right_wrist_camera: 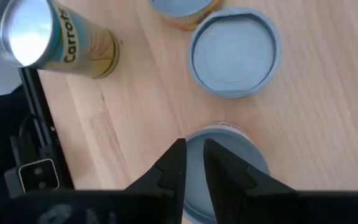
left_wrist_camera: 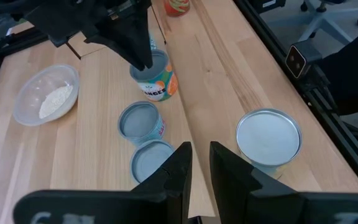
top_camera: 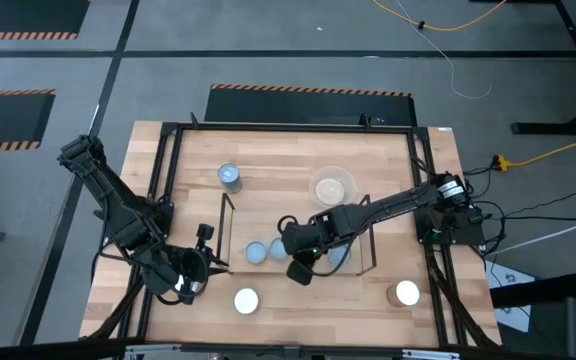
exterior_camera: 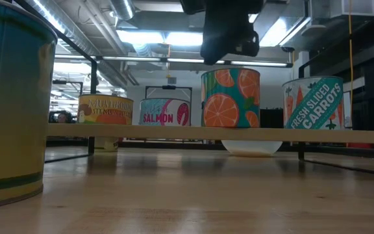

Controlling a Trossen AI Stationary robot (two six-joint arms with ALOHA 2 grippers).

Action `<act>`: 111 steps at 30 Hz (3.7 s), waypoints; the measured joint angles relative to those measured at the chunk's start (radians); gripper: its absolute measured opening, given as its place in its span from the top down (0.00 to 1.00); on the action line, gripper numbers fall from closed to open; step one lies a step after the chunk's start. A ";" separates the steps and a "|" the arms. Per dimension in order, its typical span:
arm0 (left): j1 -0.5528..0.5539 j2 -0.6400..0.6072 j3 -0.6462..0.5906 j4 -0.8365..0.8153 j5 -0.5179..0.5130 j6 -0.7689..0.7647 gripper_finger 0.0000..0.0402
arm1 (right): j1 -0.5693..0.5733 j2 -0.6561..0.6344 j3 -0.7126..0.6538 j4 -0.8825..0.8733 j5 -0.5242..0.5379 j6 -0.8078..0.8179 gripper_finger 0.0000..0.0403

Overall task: Pick and place cans onto a shelf
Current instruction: Put the canned oranges on the shelf

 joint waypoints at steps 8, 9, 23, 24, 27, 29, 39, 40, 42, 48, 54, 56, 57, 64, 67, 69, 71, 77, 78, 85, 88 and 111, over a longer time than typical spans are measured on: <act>0.000 0.000 0.000 0.000 0.000 0.000 0.87 | 0.009 0.004 0.000 0.008 0.001 0.003 0.85; 0.000 0.000 0.000 0.000 0.000 0.000 0.87 | 0.010 0.005 0.000 0.010 0.001 0.003 0.85; 0.000 0.000 0.000 0.000 0.000 -0.001 0.87 | 0.044 0.007 0.000 0.012 0.044 0.003 0.85; 0.000 0.000 0.000 0.000 0.000 -0.001 0.87 | 0.045 0.007 0.000 0.012 0.045 0.003 0.85; 0.000 0.000 0.000 0.000 0.000 -0.001 0.87 | 0.047 0.007 0.000 0.013 0.046 0.003 0.85; 0.000 0.000 0.000 0.000 0.000 0.000 0.87 | 0.047 0.008 0.000 0.014 0.046 0.003 0.85; 0.000 0.000 0.000 0.001 0.001 0.000 0.87 | 0.048 0.042 0.002 0.029 0.045 0.003 0.85; 0.000 0.000 0.000 0.001 0.001 0.000 0.87 | 0.048 0.042 0.002 0.029 0.045 0.003 0.85; 0.000 0.000 0.000 0.002 0.001 0.000 0.87 | 0.048 0.042 0.002 0.029 0.045 0.003 0.85; 0.000 0.000 0.000 0.003 0.001 0.001 0.87 | 0.048 0.042 0.001 0.026 0.045 0.003 0.85; 0.000 0.000 0.000 0.002 0.001 0.001 0.87 | 0.048 0.045 0.001 0.027 0.045 0.003 0.85; 0.000 0.000 0.000 0.002 0.001 0.001 0.87 | 0.049 0.049 0.001 0.028 0.044 0.003 0.85; 0.000 0.000 0.000 0.002 0.001 0.001 0.87 | 0.051 0.053 0.001 0.025 0.045 0.002 0.85; 0.000 0.000 0.000 0.002 0.001 0.001 0.87 | 0.054 0.061 0.001 0.026 0.046 0.000 0.85; 0.000 0.000 0.000 0.002 0.001 0.001 0.87 | 0.054 0.061 0.001 0.022 0.045 -0.001 0.85; 0.000 0.000 0.000 0.003 0.001 0.001 0.87 | 0.054 0.061 0.001 0.016 0.046 -0.002 0.86; 0.000 0.000 0.000 0.002 0.001 0.001 0.87 | 0.054 0.061 0.001 0.011 0.046 -0.002 0.88; 0.000 0.000 0.000 0.002 0.001 0.001 0.87 | 0.054 0.059 0.001 0.000 0.044 -0.026 0.98; 0.000 0.000 0.000 0.003 0.001 0.001 0.87 | 0.054 0.059 0.002 -0.001 0.044 -0.030 0.98; 0.000 0.000 0.000 0.003 0.001 0.001 0.87 | 0.053 0.058 0.002 -0.023 0.010 -0.111 0.99; 0.000 0.000 0.000 0.003 0.001 0.001 0.87 | 0.053 0.057 0.002 -0.045 -0.010 -0.182 0.99; 0.000 0.000 0.000 0.002 0.001 0.001 0.87 | 0.025 0.059 0.016 -0.169 -0.157 -0.813 0.99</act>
